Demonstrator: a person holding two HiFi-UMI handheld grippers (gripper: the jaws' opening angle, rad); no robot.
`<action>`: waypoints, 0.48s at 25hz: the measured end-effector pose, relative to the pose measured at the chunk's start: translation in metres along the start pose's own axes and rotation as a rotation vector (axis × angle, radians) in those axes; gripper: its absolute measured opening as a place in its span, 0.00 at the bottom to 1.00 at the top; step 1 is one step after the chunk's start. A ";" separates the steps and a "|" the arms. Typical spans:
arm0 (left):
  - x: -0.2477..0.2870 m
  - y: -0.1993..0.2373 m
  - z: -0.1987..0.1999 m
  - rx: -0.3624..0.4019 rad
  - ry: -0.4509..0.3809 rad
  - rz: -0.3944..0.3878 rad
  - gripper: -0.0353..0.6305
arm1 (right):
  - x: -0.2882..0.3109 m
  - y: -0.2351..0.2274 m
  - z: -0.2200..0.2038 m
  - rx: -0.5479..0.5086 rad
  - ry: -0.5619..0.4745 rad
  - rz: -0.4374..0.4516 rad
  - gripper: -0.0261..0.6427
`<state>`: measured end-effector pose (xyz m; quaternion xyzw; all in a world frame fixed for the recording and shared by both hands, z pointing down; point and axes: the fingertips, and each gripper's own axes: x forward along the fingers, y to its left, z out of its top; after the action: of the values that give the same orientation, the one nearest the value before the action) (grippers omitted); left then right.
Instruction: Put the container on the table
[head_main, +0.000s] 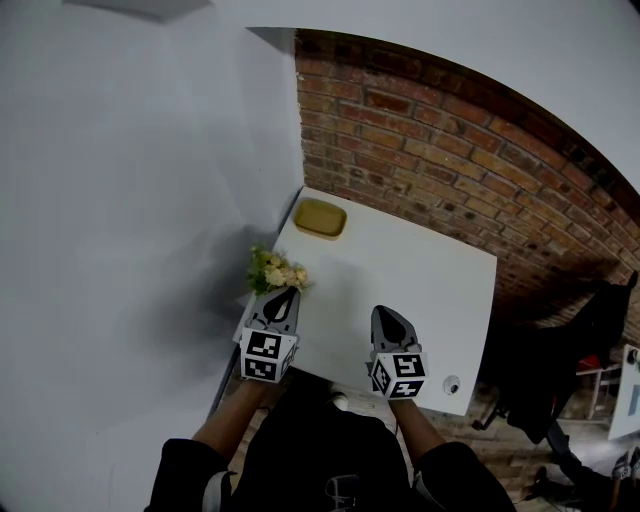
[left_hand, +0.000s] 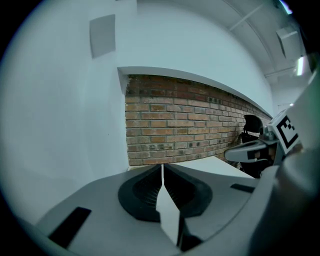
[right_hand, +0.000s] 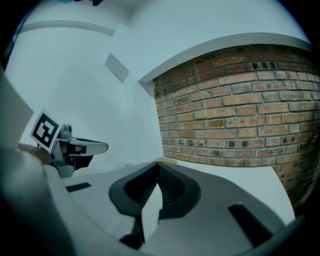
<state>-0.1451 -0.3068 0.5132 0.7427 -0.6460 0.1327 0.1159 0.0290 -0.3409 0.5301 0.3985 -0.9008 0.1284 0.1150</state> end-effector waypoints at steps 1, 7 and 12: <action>0.000 -0.001 -0.001 0.002 0.002 -0.004 0.09 | 0.001 0.001 0.000 -0.001 0.001 0.004 0.08; 0.004 -0.006 -0.010 0.011 0.028 -0.020 0.09 | 0.006 0.004 0.000 -0.002 0.012 0.025 0.08; 0.008 -0.002 -0.019 -0.008 0.044 -0.017 0.09 | 0.011 0.004 -0.001 -0.002 0.024 0.035 0.08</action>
<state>-0.1425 -0.3074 0.5335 0.7447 -0.6374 0.1455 0.1340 0.0189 -0.3454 0.5338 0.3812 -0.9063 0.1341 0.1238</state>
